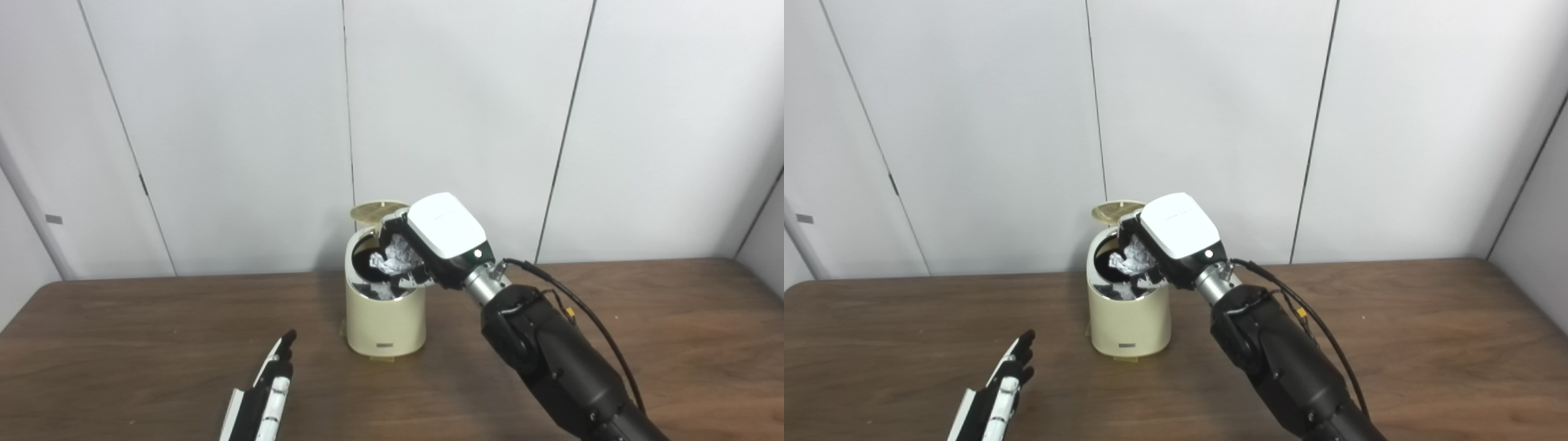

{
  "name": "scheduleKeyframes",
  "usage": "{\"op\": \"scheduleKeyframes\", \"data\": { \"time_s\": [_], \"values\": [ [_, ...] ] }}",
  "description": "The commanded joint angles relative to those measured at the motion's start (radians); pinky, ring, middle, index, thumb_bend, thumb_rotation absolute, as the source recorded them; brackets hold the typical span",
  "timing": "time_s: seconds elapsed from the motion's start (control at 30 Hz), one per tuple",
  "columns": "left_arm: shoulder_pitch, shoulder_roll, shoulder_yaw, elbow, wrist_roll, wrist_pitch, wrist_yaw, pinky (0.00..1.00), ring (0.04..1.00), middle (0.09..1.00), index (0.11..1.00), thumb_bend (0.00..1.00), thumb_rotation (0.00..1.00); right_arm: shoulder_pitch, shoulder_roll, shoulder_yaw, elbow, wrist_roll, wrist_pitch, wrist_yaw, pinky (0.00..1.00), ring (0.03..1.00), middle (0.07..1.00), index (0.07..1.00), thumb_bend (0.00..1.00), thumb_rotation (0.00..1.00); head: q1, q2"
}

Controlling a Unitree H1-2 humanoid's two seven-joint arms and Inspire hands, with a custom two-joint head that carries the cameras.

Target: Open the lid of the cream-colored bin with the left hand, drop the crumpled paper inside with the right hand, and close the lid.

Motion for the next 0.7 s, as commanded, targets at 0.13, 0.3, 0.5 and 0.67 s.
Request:
{"op": "scheduleKeyframes", "data": {
  "time_s": [0.13,0.3,0.5,0.67],
  "values": [
    [0.029,-0.012,-0.008,0.008,-0.005,-0.005,0.002,0.98,1.0,1.0,1.0,0.55,0.94,-0.045,0.004,-0.006,-0.005,0.002,-0.008,-0.039,0.26,0.383,0.555,0.483,0.51,0.0,0.0,0.002],
    [0.028,-0.012,-0.011,0.011,0.009,-0.012,0.006,0.98,0.997,1.0,1.0,0.59,0.97,-0.041,0.004,-0.007,-0.004,0.001,-0.007,-0.044,0.32,0.402,0.553,0.488,0.51,0.0,0.003,0.004],
    [0.026,-0.01,-0.014,0.01,0.004,-0.015,0.001,0.98,0.993,1.0,1.0,0.59,0.96,-0.042,-0.005,0.004,0.004,-0.01,-0.036,-0.082,0.45,0.533,0.602,0.487,0.52,0.12,0.004,0.003],
    [0.027,-0.01,-0.013,0.01,0.006,-0.012,0.004,0.97,0.99,0.999,1.0,0.57,0.95,-0.041,-0.01,0.011,0.003,-0.016,-0.043,-0.086,0.48,0.584,0.643,0.574,0.97,0.06,0.002,0.005]
  ]
}}
